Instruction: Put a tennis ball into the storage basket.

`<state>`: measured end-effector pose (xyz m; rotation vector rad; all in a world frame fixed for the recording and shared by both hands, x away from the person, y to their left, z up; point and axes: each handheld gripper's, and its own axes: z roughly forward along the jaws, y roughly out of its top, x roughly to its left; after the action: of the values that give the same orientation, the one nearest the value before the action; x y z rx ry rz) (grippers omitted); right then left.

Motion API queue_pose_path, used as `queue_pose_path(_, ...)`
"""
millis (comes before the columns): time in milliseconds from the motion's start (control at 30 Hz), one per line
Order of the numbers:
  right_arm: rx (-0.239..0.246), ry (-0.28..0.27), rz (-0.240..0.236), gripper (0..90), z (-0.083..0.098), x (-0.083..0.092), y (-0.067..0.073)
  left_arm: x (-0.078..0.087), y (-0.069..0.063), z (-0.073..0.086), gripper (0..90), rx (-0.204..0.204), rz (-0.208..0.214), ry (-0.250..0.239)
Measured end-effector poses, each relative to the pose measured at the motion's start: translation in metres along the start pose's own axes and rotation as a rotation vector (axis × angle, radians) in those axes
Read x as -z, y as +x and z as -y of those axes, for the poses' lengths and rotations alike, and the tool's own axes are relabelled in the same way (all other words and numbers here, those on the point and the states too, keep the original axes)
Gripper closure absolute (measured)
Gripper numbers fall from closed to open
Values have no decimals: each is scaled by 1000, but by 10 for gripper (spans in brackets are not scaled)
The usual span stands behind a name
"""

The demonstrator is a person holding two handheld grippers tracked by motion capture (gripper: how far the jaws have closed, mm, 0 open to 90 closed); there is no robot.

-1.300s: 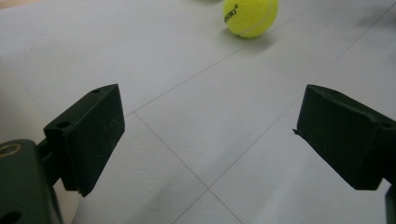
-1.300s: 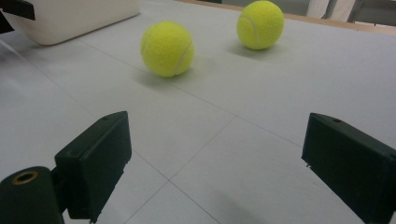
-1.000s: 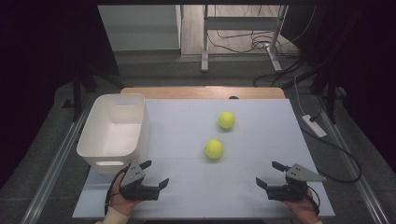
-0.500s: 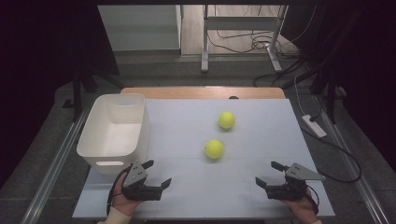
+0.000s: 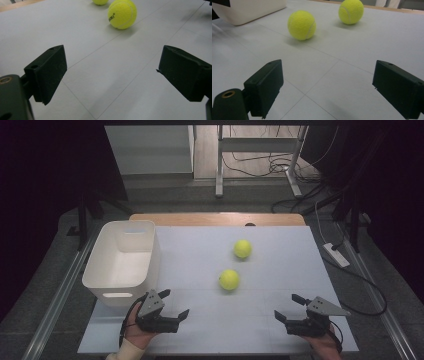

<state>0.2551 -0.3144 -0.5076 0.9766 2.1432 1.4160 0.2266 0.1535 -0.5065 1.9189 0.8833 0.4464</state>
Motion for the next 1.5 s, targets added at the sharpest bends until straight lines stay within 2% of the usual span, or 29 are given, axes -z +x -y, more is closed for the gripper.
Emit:
queue_pose_path(33,-2,0,4,101,0,0,0,-2,-1,-4,91,-9,1,16)
queue_pose_path(100,-2,0,7,101,0,0,0,-2,-1,-7,91,-12,-1,18)
queue_pose_path(133,-1,1,14,101,1,1,1,-3,-4,-14,91,-22,-6,24)
queue_pose_path(300,-8,5,25,102,2,2,1,-7,-9,-21,92,-53,-5,48)
queue_pose_path(500,-14,15,31,103,4,0,1,-17,-15,-29,91,-77,19,83)
queue_pose_path(700,-19,28,36,104,7,-1,1,-19,-16,-34,92,-76,23,87)
queue_pose_path(1067,-29,25,39,105,8,2,2,-23,-18,-55,92,-107,33,84)
queue_pose_path(1300,-31,26,41,106,9,3,0,-42,-20,-66,92,-128,60,119)
queue_pose_path(1500,-33,24,35,107,10,3,-2,-51,-21,-80,92,-144,66,119)
